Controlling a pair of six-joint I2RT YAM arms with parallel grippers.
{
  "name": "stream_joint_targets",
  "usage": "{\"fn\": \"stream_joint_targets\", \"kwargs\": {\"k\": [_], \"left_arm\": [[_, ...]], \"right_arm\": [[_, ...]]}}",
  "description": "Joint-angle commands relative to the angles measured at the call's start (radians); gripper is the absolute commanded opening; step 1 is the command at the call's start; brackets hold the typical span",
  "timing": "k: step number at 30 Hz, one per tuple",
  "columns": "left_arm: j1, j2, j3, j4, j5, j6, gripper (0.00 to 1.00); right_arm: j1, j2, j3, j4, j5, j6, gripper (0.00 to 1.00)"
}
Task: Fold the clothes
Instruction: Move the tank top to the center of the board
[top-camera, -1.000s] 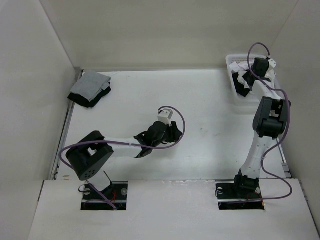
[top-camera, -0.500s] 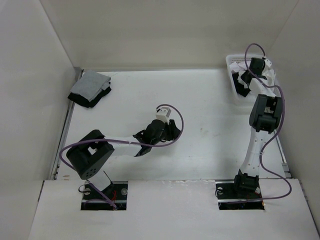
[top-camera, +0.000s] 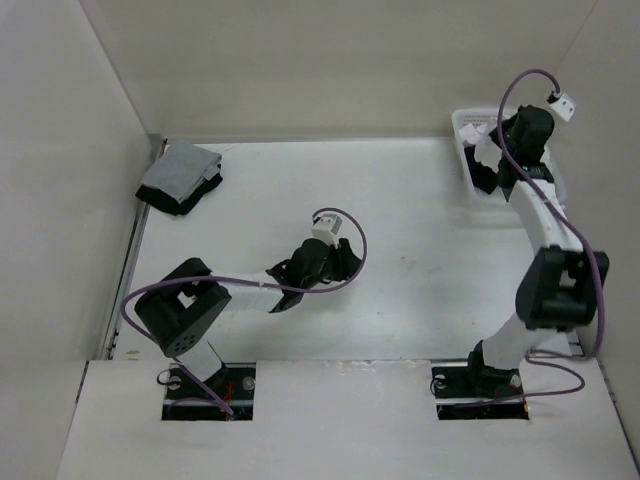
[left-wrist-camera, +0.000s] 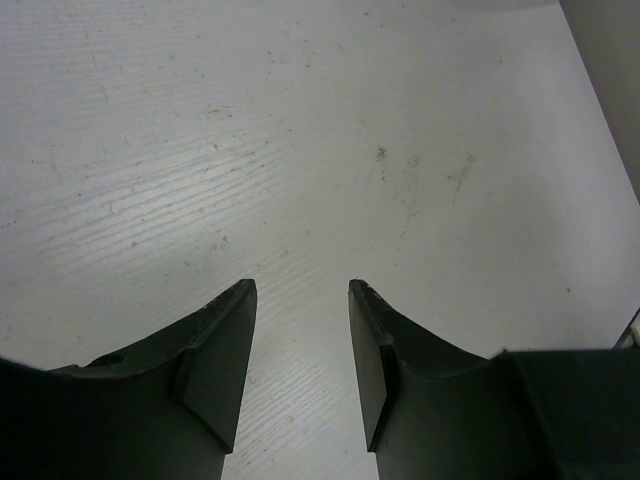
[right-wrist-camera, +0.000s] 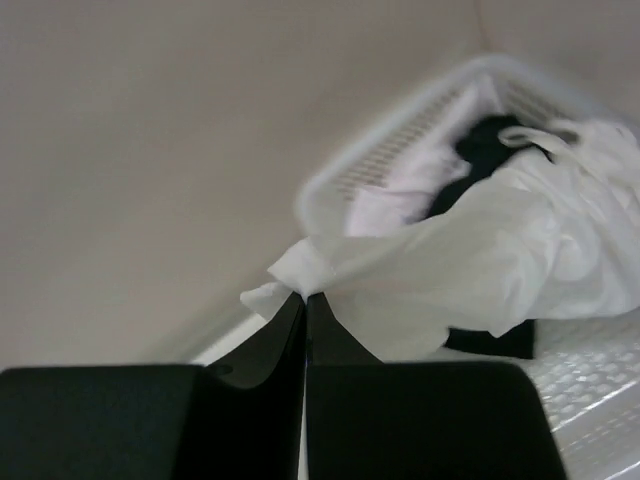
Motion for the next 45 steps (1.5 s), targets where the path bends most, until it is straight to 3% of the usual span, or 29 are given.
{"fn": "stream_joint_targets", "kwargs": {"k": [1,4,8,13,16,20,24,30,33,36,38,41,42,45], "left_arm": [[0.036,-0.103,-0.033,0.055,0.011,-0.029,0.4],[0.095,-0.219,-0.068,0.037,0.002,-0.072,0.4],[0.2,-0.4,-0.125,-0.034,-0.021,-0.136,0.4],[0.344,-0.624,-0.208,-0.147,-0.032,-0.184,0.4],[0.416,-0.692,-0.223,-0.215,-0.029,-0.183,0.4],[0.507,-0.691,-0.226,-0.241,0.0,-0.186,0.41],[0.51,-0.642,-0.18,-0.229,0.028,-0.207,0.4],[0.476,-0.668,-0.143,-0.23,0.028,-0.236,0.4],[0.462,-0.724,-0.152,-0.238,0.014,-0.252,0.4],[0.476,-0.801,-0.185,-0.268,-0.004,-0.261,0.4],[0.484,-0.832,-0.206,-0.301,-0.021,-0.256,0.4],[0.49,-0.835,-0.251,-0.354,-0.037,-0.247,0.4],[0.498,-0.827,-0.264,-0.374,-0.037,-0.243,0.4],[0.514,-0.814,-0.298,-0.416,-0.037,-0.232,0.4]], "right_arm": [[0.151,-0.304,-0.076,0.113,-0.046,0.008,0.01],[0.269,-0.433,-0.033,0.052,-0.097,-0.039,0.02],[0.422,-0.489,0.042,-0.047,-0.2,-0.094,0.03],[0.563,-0.5,-0.076,-0.025,-0.258,-0.082,0.03],[0.597,-0.471,-0.159,0.037,-0.283,-0.029,0.03],[0.649,-0.298,-0.21,0.143,-0.341,0.056,0.02],[0.674,-0.208,-0.092,0.128,-0.347,0.039,0.01],[0.755,-0.275,-0.001,0.021,-0.344,-0.038,0.02],[0.856,-0.348,-0.103,-0.008,-0.324,-0.055,0.02],[0.97,-0.473,-0.384,0.03,-0.225,-0.01,0.03],[1.019,-0.538,-0.571,0.065,-0.154,0.059,0.08],[1.047,-0.593,-0.796,0.053,-0.169,0.128,0.4],[1.047,-0.613,-0.83,0.024,-0.184,0.139,0.46],[1.03,-0.725,-0.904,-0.07,-0.154,0.148,0.55]]}}
